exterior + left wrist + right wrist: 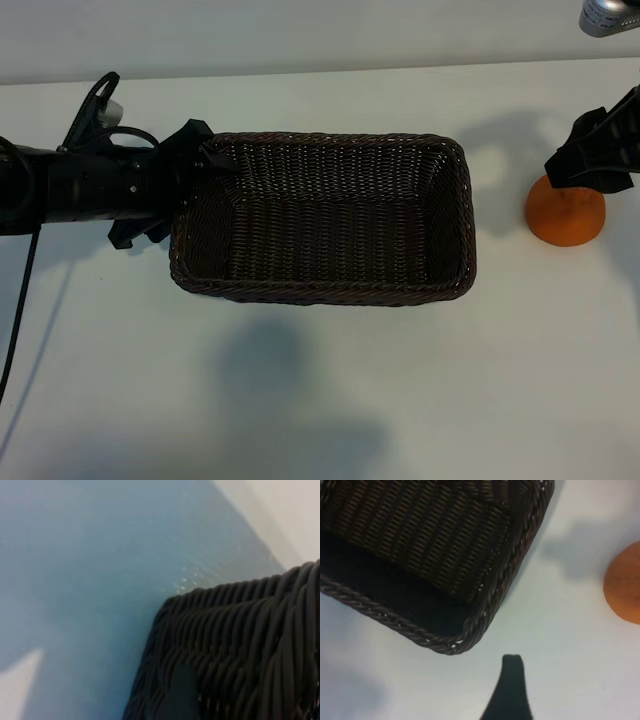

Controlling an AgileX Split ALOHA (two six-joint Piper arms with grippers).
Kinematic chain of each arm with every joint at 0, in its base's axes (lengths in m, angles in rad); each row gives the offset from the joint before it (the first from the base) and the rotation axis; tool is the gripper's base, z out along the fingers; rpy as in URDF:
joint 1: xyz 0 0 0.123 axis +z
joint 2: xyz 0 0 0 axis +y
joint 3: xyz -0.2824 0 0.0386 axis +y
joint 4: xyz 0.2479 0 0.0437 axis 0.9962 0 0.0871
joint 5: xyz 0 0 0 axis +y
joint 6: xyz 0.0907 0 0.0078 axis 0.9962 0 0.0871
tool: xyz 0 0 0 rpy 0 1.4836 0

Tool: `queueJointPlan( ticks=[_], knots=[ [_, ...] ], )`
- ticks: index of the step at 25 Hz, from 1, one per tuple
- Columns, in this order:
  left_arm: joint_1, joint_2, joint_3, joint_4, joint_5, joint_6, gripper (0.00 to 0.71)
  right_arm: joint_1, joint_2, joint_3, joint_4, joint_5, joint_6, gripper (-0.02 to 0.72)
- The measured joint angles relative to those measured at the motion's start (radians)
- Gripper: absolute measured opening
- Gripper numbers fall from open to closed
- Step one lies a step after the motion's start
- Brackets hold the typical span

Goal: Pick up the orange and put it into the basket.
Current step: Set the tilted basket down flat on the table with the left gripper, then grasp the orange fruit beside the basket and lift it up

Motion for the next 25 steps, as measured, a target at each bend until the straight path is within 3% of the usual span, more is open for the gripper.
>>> queueJointPlan(
  ticks=[11, 25],
  knots=[
    [0.000, -0.055, 0.000, 0.037, 0.029, 0.001, 0.670, 0.000, 0.000, 0.000, 0.000, 0.001, 0.000, 0.593],
    [0.000, -0.093, 0.000, 0.501, 0.091, -0.338, 0.648, 0.000, 0.000, 0.000, 0.000, 0.001, 0.000, 0.593]
  ],
)
